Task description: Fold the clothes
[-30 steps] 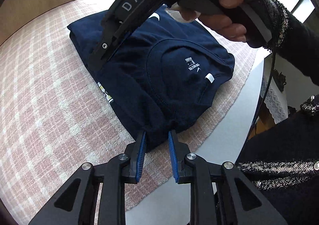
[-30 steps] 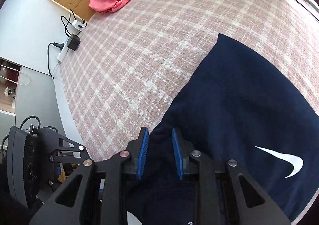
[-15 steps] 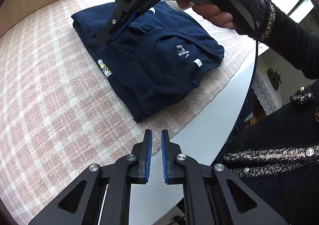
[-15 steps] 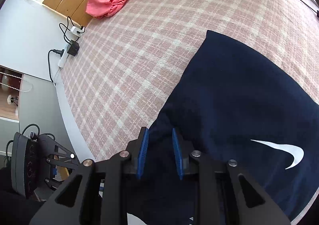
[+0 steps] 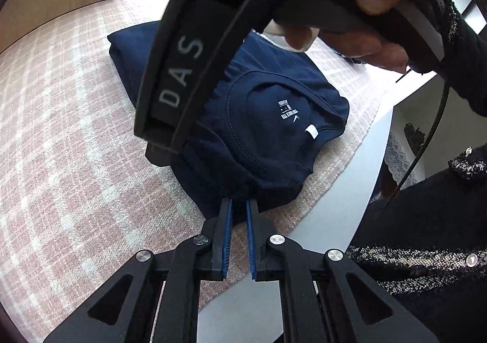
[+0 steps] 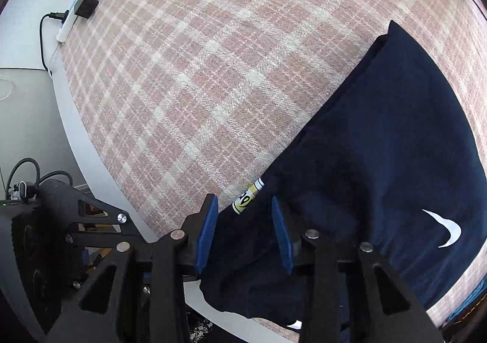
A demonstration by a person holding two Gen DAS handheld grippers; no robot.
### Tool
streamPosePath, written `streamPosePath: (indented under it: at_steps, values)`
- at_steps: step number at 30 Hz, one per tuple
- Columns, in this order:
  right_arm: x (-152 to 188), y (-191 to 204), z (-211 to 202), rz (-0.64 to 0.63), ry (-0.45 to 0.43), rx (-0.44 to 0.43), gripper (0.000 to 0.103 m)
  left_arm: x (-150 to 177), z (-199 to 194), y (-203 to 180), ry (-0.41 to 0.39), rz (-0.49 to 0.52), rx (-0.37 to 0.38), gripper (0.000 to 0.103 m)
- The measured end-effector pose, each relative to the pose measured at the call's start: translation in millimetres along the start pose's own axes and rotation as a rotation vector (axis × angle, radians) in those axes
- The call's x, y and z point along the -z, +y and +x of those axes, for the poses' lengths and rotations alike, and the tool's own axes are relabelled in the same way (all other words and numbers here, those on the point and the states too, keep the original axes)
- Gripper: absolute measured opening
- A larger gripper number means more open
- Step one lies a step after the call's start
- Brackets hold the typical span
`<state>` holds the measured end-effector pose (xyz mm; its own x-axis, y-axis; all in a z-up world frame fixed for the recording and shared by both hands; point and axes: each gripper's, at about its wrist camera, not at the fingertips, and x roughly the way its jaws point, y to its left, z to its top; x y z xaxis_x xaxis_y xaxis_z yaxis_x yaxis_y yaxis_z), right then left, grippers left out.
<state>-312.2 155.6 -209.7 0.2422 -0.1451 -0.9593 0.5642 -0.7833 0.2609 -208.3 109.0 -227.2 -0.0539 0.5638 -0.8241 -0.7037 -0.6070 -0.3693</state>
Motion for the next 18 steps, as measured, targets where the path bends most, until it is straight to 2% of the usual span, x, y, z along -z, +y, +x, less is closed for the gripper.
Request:
streamPosePath:
  at_steps: [2, 3, 4, 8, 11, 13, 14, 17, 18]
  values:
    - [1.6, 0.5, 0.1, -0.007, -0.016, 0.018, 0.028, 1.1, -0.8, -0.9, 0.000, 0.009, -0.001, 0.007]
    - [2.3, -0.3, -0.9, -0.007, -0.024, 0.024, 0.014, 1.8, -1.5, -1.7, 0.001, 0.011, 0.001, 0.005]
    - [2.5, -3.9, -2.7, 0.004, -0.036, 0.014, 0.006, 3.2, -2.1, -3.8, 0.002, 0.018, 0.004, 0.002]
    - [2.6, -21.2, -10.0, 0.067, -0.076, -0.034, 0.003, 9.5, -2.3, -11.7, 0.023, 0.041, 0.015, 0.001]
    - [6.0, -27.7, -11.9, 0.112, -0.089, -0.070, 0.003, 11.6, -3.0, -7.9, 0.023, 0.022, -0.008, 0.004]
    - [10.1, -25.3, -12.4, 0.124, -0.078, -0.091, 0.004, 8.7, -0.9, -4.2, 0.023, 0.000, -0.026, 0.026]
    - [12.4, -22.4, -11.5, 0.122, -0.059, -0.100, 0.005, 6.5, 0.5, -2.9, 0.022, -0.003, -0.036, 0.029]
    - [15.0, -9.3, -9.0, 0.103, -0.028, -0.064, 0.012, 0.9, 7.9, -2.7, 0.023, 0.005, -0.030, 0.028]
    - [14.6, -5.1, -6.4, 0.093, -0.016, -0.047, 0.017, -0.1, 11.1, -3.7, 0.027, 0.014, -0.025, 0.022]
